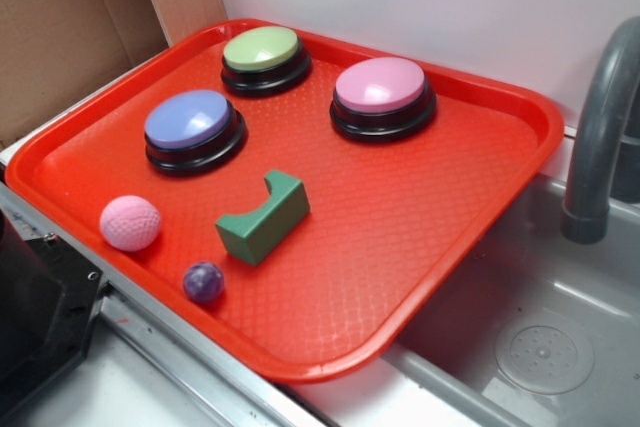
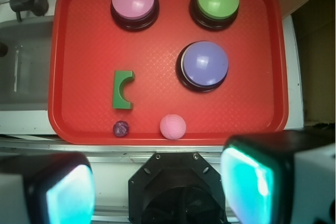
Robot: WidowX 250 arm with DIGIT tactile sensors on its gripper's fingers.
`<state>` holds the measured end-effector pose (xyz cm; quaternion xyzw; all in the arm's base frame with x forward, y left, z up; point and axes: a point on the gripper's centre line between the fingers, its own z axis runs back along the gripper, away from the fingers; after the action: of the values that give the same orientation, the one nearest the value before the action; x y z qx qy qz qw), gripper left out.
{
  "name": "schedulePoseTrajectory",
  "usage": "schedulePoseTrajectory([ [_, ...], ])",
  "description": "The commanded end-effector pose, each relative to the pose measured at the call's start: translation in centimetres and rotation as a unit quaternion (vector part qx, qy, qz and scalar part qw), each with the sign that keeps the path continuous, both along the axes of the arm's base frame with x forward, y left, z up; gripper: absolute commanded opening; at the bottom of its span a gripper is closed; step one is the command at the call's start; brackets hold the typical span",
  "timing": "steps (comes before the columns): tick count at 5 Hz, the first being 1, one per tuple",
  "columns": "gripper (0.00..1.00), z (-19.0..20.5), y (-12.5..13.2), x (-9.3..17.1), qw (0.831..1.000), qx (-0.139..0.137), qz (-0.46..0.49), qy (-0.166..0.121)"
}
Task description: Push the purple button.
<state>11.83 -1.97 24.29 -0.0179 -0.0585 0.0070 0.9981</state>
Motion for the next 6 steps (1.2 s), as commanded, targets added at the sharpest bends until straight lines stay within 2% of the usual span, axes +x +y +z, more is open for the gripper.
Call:
schedulePoseTrajectory([
  [1,1.0,0.0,0.0,0.0,1.0,0.0,0.0,0.0],
  [2,1.0,-2.9,3.6,3.3,1.0,0.018,0.007,0.023],
  [3,1.0,-6.4,4.4,8.6,0.998,0.055,-0.016,0.002],
  [4,1.0,-9.9,5.4,9.9,0.998,0.059,-0.005,-0.026],
  [5,1.0,-12.8,6.5,10.2,0.997,0.051,0.028,-0.043],
  [6,1.0,-16.4,7.0,9.2,0.997,-0.003,0.067,-0.025],
])
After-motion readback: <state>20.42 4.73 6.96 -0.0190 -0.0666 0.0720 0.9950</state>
